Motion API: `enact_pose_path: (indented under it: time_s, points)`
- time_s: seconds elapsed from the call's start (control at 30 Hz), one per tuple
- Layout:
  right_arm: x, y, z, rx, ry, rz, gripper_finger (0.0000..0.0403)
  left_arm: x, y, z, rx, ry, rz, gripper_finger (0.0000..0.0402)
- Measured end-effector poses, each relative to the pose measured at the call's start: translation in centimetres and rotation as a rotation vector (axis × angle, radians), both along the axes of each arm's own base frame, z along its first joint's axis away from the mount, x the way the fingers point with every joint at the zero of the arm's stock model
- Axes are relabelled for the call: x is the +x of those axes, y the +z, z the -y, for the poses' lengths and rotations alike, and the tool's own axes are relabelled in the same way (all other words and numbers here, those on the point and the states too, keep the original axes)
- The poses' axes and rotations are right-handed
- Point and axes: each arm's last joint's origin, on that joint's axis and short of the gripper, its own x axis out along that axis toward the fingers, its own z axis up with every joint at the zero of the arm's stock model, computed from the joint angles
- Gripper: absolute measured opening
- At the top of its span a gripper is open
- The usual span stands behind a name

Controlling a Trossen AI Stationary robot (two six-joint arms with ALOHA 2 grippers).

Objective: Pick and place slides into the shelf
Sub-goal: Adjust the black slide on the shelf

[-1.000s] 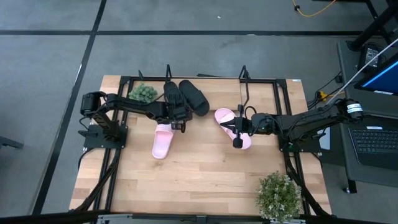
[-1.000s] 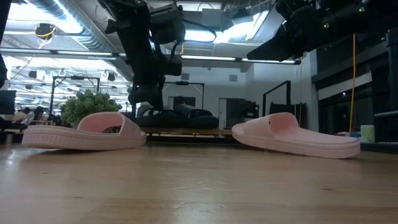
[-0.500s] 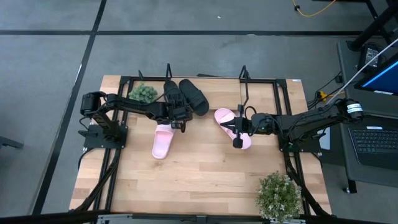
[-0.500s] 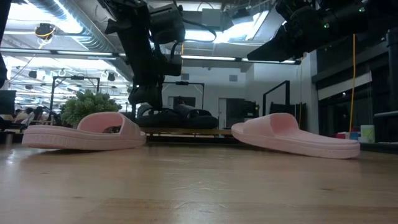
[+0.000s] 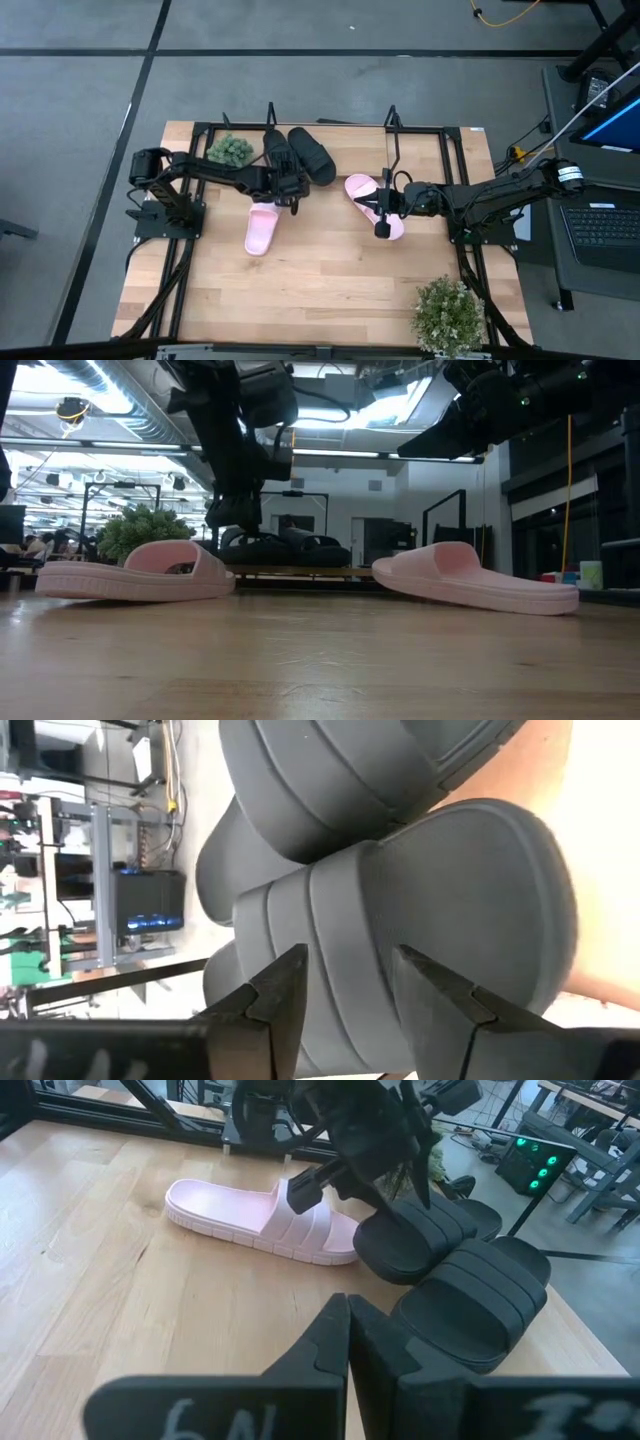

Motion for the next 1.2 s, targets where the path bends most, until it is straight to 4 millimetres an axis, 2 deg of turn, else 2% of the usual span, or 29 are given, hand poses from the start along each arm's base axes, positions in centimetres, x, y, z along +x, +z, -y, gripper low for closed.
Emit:
enact_pose_path:
  time_s: [0.33,0.8,1.2]
  points:
    - [0.0,0.0,0.0,0.0,0.0,0.0,0.001,0.1,0.0,0.3,-0.009,0.008,0.021,0.014]
    - [0.0,0.0,0.0,0.0,0.0,0.0,0.001,-0.1,-0.1,-0.8,-0.05,0.048,0.045,0.014]
    - [0.0,0.0,0.0,0.0,0.0,0.0,0.001,0.0,-0.2,-0.8,-0.069,0.066,0.072,0.014]
